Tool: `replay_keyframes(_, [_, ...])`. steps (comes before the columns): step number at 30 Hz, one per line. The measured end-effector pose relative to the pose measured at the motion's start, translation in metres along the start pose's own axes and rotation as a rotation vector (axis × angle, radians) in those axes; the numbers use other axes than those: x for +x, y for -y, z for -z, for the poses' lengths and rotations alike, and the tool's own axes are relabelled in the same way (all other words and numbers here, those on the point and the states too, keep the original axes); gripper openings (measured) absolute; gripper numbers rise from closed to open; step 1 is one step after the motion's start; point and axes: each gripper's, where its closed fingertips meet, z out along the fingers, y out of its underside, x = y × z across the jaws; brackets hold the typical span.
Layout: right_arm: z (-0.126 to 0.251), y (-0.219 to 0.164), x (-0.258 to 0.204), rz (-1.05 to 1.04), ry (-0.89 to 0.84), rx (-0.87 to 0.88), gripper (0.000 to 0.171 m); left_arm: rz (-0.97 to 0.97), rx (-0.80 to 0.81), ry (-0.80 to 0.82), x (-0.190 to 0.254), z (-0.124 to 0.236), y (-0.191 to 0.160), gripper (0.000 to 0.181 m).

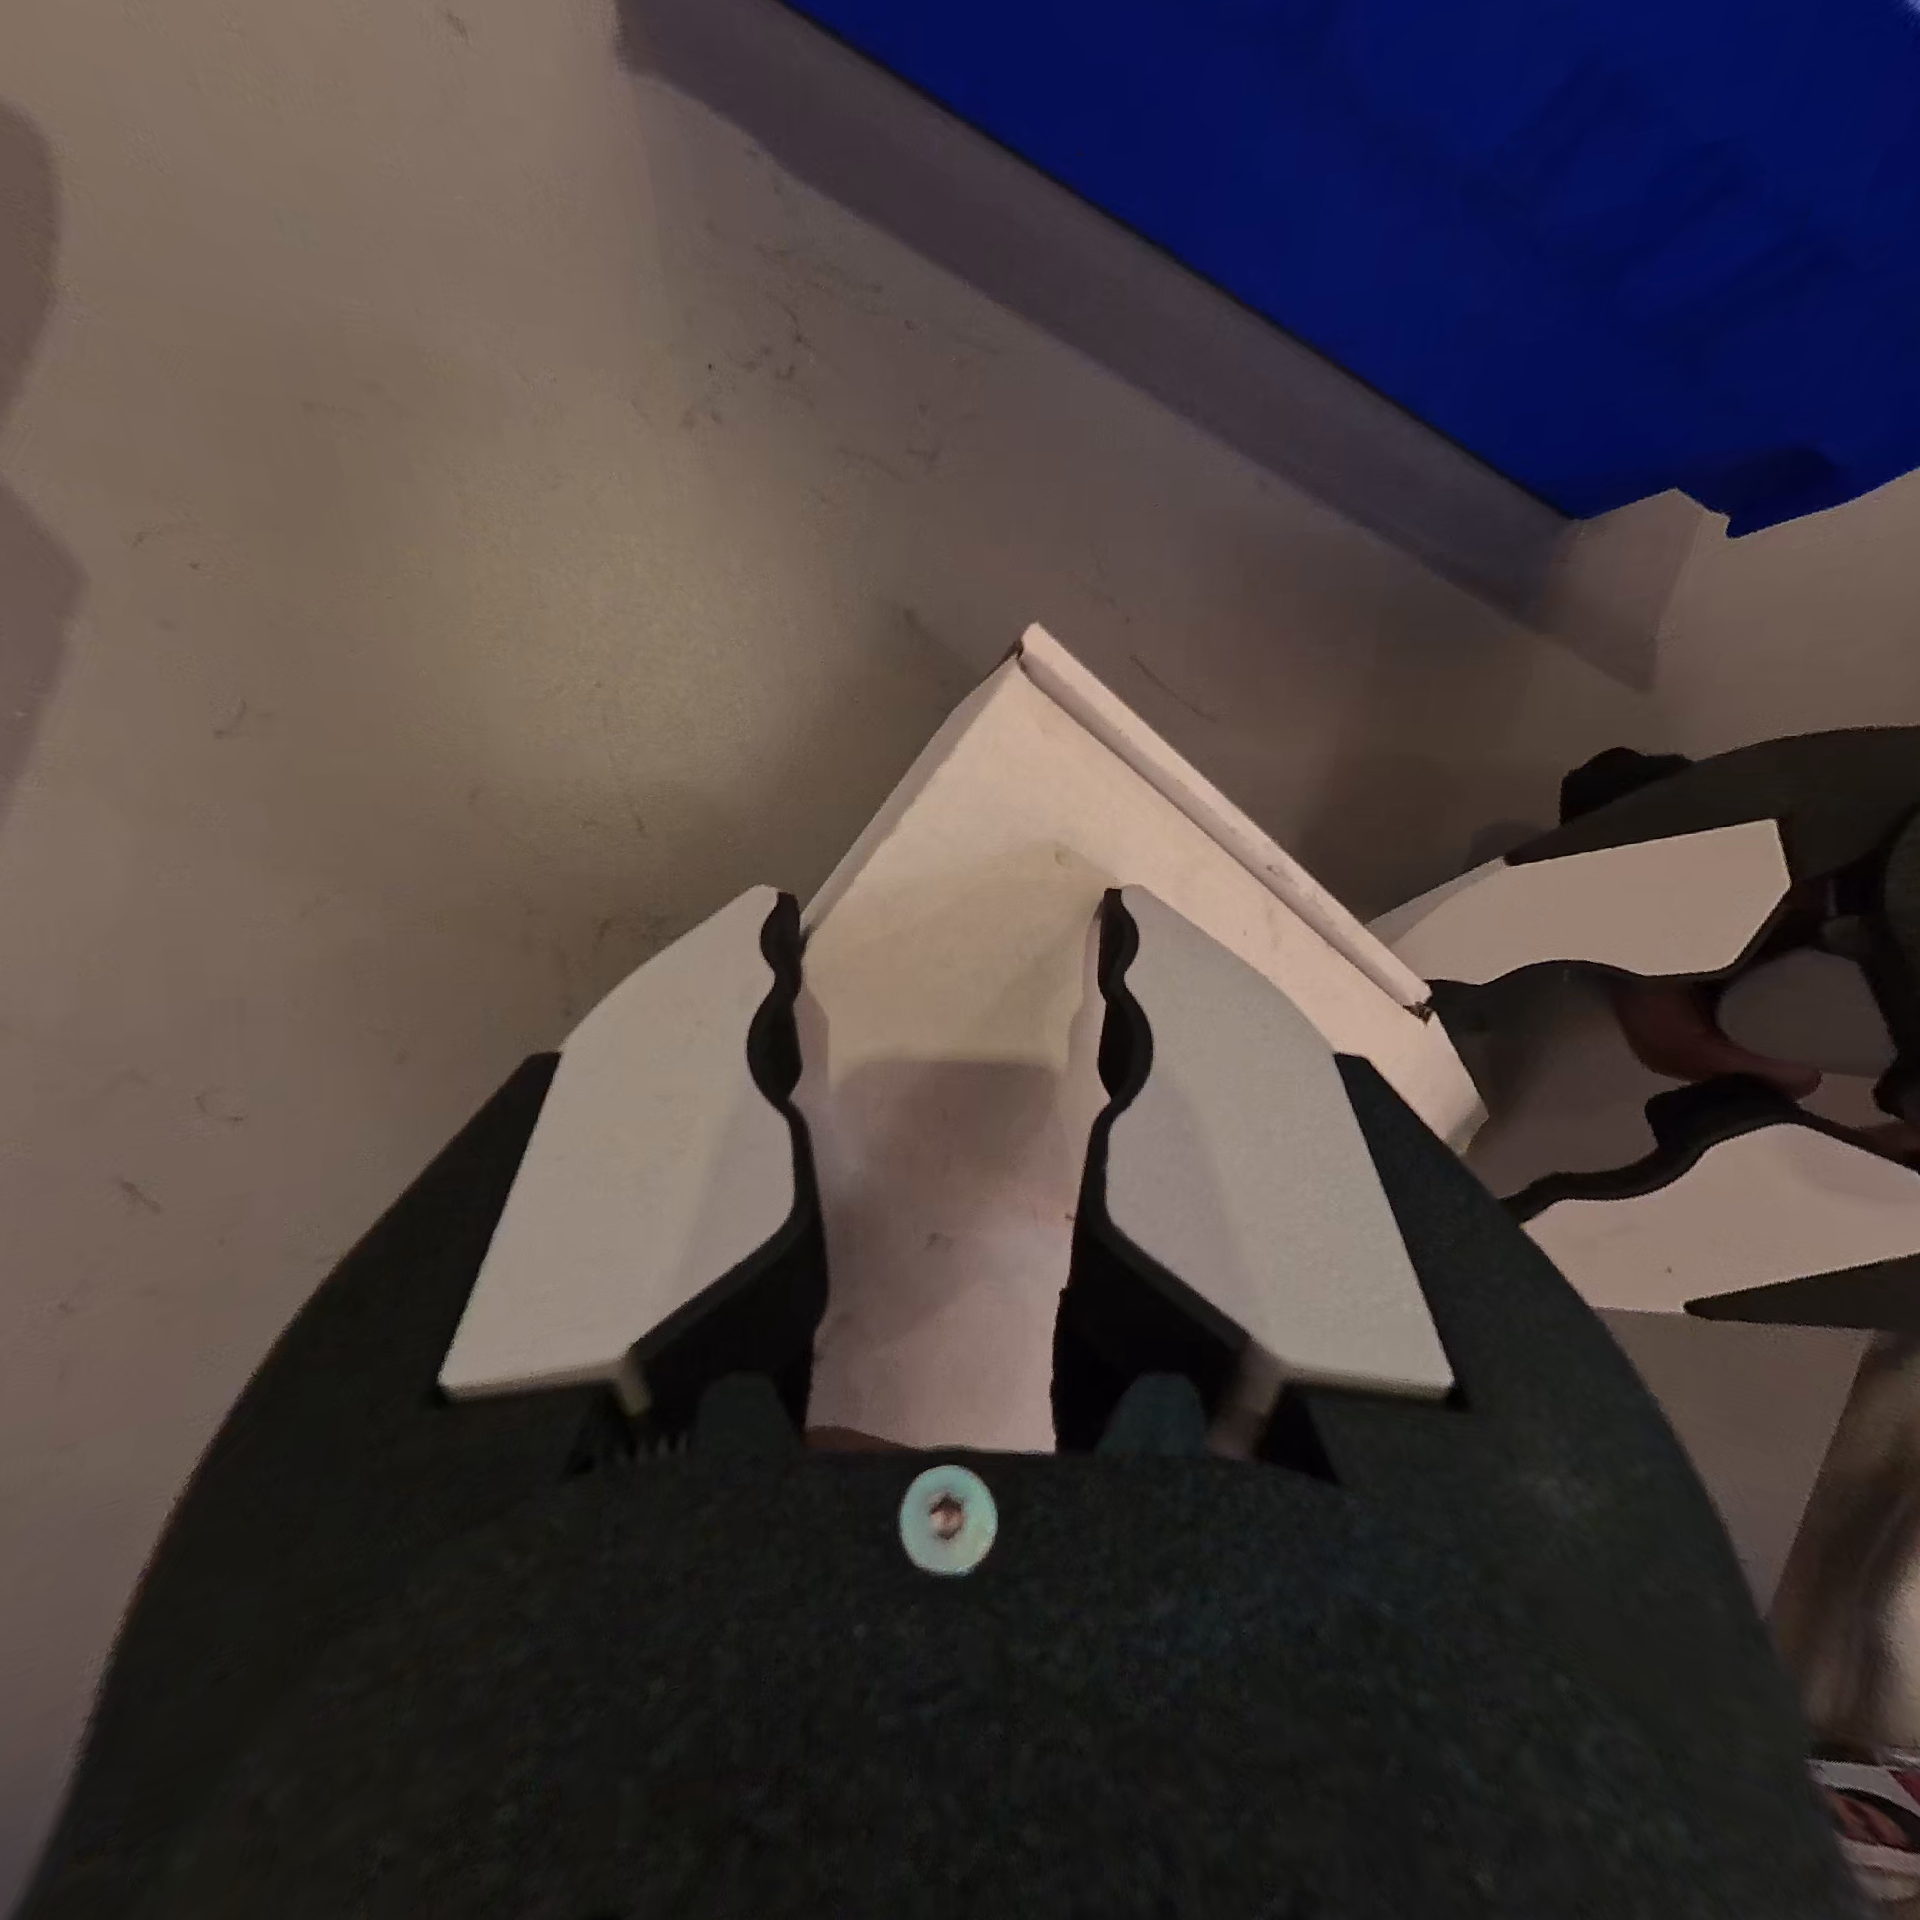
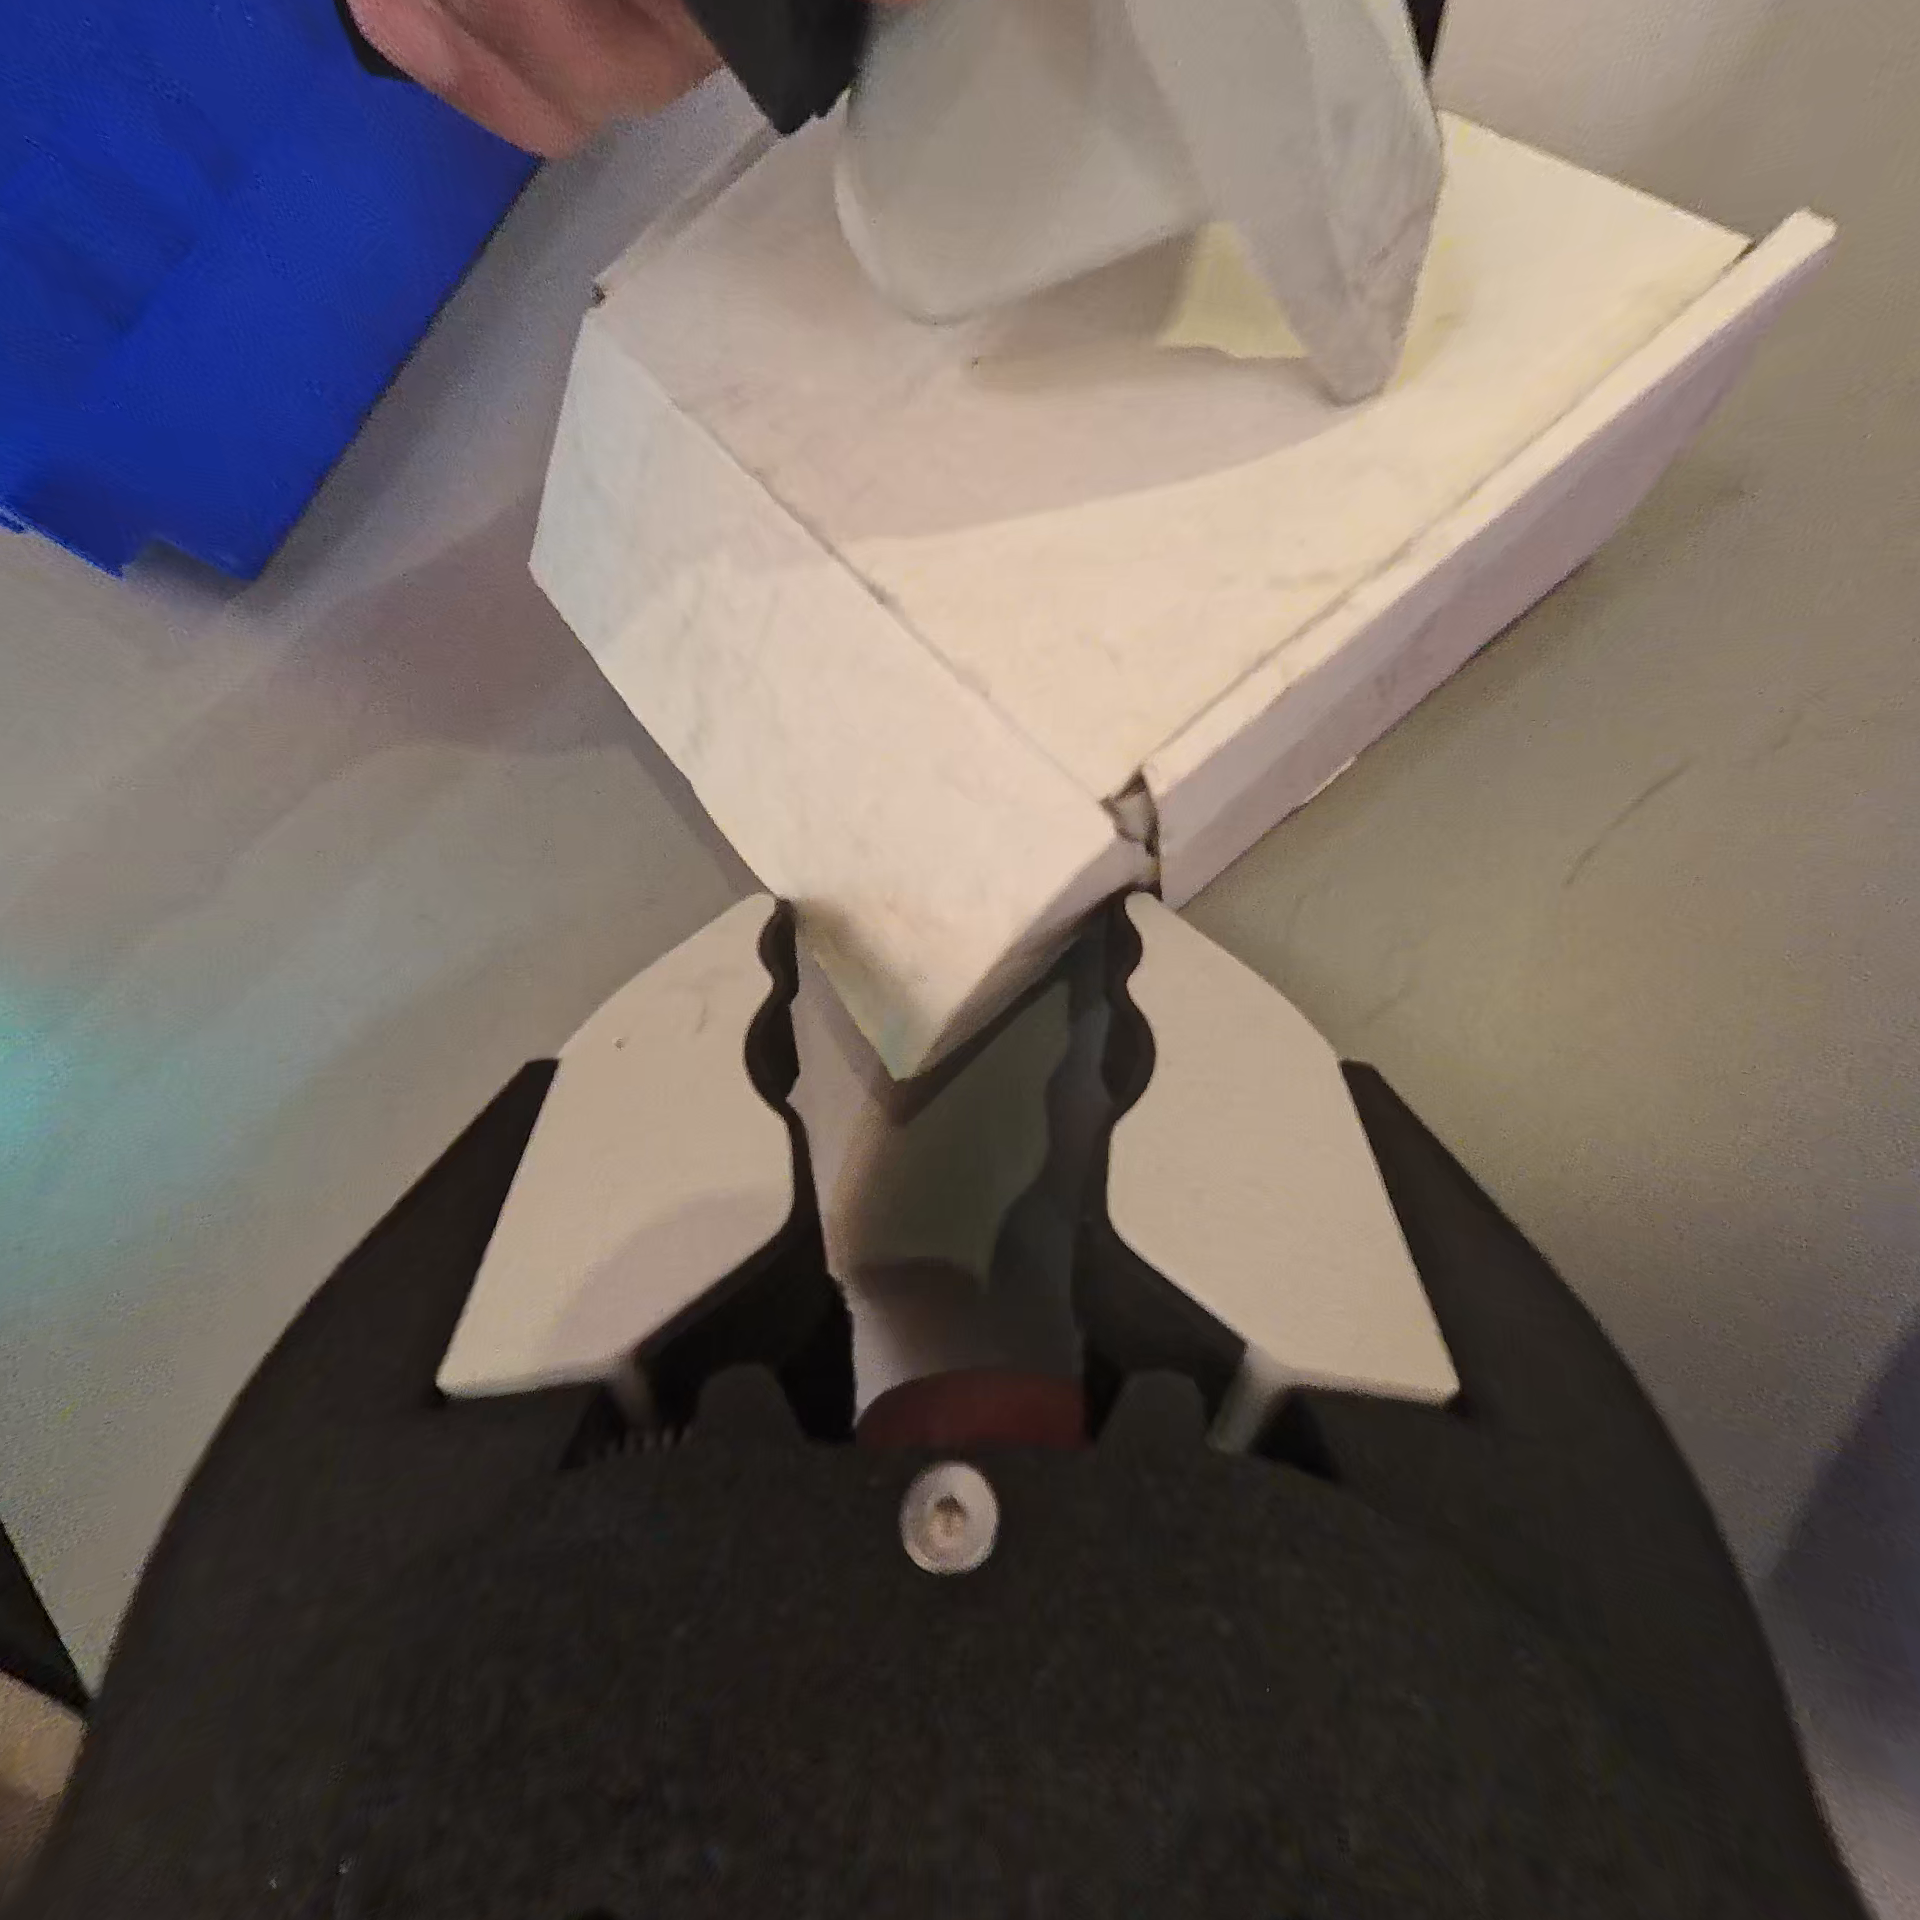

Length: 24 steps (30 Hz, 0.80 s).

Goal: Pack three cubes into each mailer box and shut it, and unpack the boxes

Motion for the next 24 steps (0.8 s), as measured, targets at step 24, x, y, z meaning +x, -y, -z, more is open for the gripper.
replay_keyframes(24, [0.031,0.018,0.014,0.1,-0.053,0.148,0.059,0.081,0.075,0.03,0.006,0.024,-0.01,0.062])
